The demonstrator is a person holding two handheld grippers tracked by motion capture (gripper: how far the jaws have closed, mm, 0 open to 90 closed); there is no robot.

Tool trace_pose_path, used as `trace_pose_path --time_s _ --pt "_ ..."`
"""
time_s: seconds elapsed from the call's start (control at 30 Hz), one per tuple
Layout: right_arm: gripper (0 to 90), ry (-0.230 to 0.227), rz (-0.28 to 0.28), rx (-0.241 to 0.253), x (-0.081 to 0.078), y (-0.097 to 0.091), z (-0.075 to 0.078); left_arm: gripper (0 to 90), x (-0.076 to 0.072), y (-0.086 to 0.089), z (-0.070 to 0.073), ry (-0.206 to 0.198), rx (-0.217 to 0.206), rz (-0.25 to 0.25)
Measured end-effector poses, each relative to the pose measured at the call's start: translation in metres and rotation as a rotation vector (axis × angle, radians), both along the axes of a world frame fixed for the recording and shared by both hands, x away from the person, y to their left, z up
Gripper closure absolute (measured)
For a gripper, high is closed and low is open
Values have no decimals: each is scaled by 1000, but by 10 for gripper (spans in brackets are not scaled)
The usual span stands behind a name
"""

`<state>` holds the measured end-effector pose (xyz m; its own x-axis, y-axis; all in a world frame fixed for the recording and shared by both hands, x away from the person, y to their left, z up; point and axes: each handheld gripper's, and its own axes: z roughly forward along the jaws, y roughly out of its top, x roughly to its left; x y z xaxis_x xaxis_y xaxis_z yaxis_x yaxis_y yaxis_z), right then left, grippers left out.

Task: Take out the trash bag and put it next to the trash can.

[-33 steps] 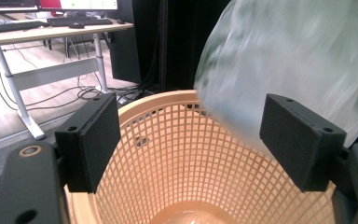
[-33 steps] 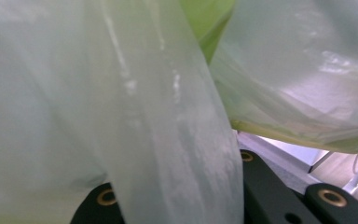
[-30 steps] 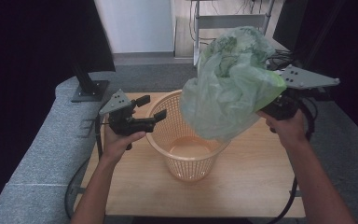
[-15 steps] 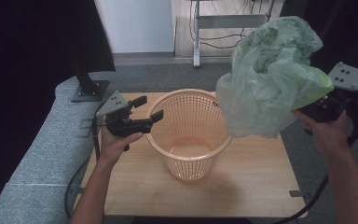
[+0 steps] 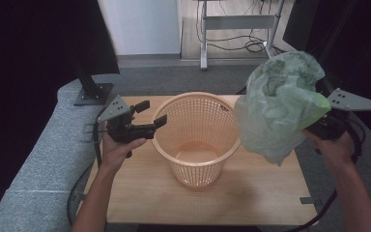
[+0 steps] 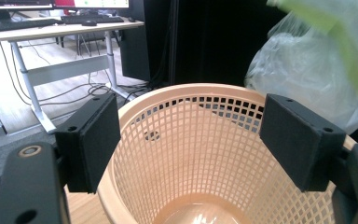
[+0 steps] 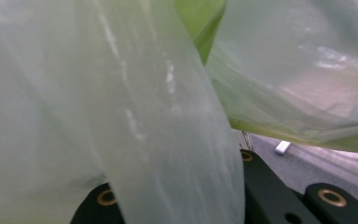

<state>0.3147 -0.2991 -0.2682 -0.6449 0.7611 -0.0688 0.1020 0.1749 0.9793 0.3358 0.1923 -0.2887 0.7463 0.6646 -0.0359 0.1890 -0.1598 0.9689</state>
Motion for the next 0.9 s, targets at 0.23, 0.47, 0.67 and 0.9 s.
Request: trace_pose_path --time_s 0.23,0.47,0.67,0.9 --pt "890 94 -19 17 14 -5 -53 205 2 1 -7 15 3 3" --pt "890 171 -28 35 22 -8 -97 205 2 4 -13 33 4 5" --pt "890 206 -45 28 25 -11 -113 205 2 5 -15 38 2 5" --pt "889 219 -50 -8 22 -17 -121 205 2 8 -17 44 -4 7"
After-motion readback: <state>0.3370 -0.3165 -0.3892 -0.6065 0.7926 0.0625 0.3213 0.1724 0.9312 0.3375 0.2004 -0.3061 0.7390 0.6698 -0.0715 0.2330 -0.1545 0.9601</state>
